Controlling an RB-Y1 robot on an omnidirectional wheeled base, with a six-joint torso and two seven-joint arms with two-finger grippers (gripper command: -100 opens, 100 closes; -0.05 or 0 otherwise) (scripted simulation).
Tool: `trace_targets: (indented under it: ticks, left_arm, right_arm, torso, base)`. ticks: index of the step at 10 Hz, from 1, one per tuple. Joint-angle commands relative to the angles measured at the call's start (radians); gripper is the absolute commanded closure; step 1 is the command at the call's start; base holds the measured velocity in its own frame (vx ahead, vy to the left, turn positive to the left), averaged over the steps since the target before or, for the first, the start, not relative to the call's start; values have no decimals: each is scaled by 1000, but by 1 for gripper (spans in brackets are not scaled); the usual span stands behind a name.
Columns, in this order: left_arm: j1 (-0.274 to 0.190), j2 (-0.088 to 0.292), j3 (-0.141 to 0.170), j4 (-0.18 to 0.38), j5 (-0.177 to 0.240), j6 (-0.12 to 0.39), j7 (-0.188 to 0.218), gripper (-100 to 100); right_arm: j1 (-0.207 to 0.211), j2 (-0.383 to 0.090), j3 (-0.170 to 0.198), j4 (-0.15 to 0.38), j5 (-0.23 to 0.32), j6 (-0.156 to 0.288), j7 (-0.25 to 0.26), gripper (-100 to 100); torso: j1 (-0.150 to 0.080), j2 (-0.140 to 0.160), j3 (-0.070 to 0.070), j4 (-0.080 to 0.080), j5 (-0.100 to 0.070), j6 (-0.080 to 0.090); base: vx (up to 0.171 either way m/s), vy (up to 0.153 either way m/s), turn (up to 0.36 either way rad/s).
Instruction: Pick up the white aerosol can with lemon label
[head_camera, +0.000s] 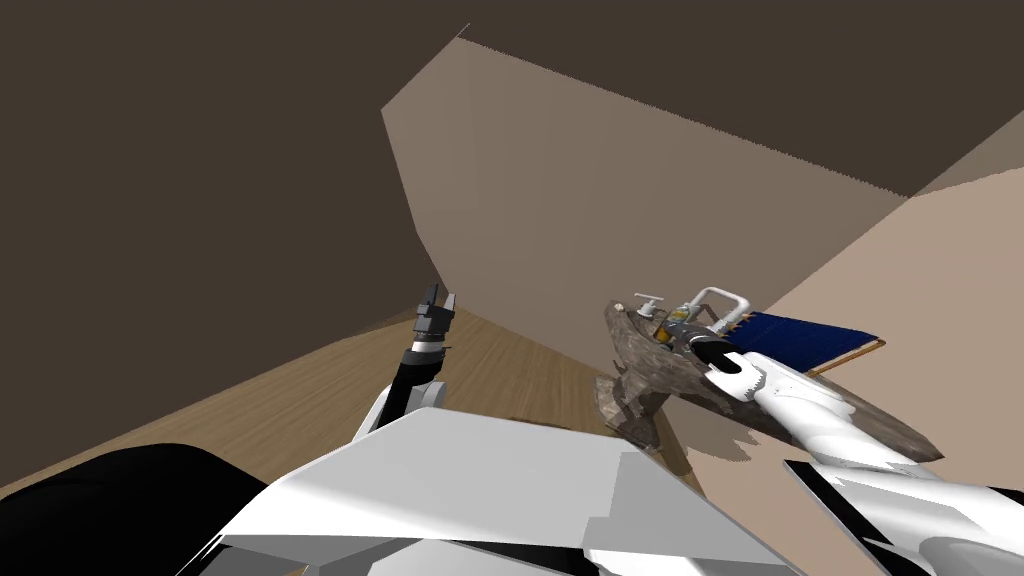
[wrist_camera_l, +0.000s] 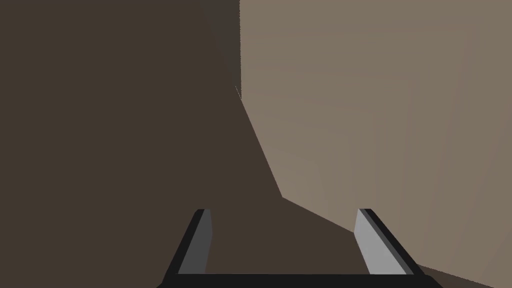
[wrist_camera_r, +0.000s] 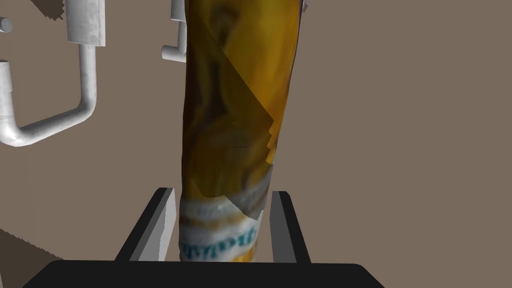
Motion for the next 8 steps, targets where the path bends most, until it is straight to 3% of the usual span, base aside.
trace_targets:
  ticks: [1,4,5,6,7,8]
  left_arm:
    - [0,0,0,0,0,0,0,0]
    - [0,0,0,0,0,0,0,0]
    - [0,0,0,0,0,0,0,0]
    - [0,0,0,0,0,0,0,0]
    - [0,0,0,0,0,0,0,0]
    - [0,0,0,0,0,0,0,0]
  right_arm:
    - [-27,-18,50,-38,-11,22,-31,100]
    - [-55,-35,135,-59,-20,33,-58,100]
    - [-83,-53,170,-80,-30,43,-85,100]
    - [-83,-53,193,-80,-30,43,-85,100]
    - [-83,-53,193,-80,-30,43,-85,100]
    - [-112,-70,239,-101,-39,54,-112,100]
  torso:
    - [0,0,0,0,0,0]
    - [1,0,1,1,2,1]
    - [1,1,1,1,1,0]
    - [1,1,1,2,2,2]
    - [1,1,1,1,1,0]
    - [1,1,1,1,1,-1]
  base:
    - [28,31,-165]
    - [28,24,-155]
    - [28,28,-220]
    - [22,26,-127]
    - [5,14,16]
    - [12,23,-213]
